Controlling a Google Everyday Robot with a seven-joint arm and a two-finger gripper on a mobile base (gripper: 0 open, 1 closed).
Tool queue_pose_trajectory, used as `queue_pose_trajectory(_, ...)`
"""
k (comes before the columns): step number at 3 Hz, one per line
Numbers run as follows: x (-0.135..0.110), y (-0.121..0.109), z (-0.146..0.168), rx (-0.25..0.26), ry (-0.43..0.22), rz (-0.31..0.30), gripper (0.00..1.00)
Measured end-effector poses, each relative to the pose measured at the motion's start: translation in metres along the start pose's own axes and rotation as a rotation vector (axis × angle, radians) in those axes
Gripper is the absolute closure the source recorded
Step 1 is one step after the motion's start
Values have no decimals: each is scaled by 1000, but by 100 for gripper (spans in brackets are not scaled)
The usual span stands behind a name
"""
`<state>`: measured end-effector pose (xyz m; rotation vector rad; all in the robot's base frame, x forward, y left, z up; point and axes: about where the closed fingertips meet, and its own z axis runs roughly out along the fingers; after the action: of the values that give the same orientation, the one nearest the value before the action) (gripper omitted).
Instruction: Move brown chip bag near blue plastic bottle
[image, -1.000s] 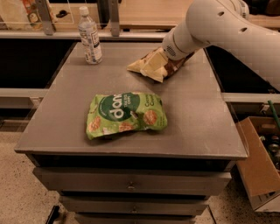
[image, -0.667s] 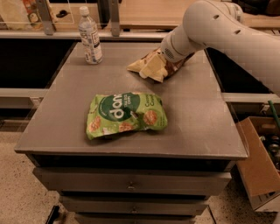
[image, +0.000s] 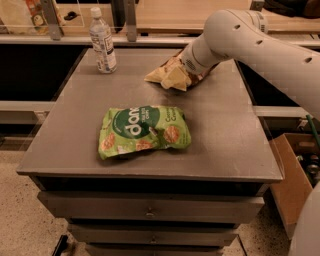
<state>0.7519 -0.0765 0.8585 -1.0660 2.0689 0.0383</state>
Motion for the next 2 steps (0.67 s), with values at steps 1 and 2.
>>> queue_pose_trajectory(1, 2, -4, 4, 18, -15, 24, 41)
queue_pose_trajectory(2, 4, -7, 5, 41, -29, 46, 64)
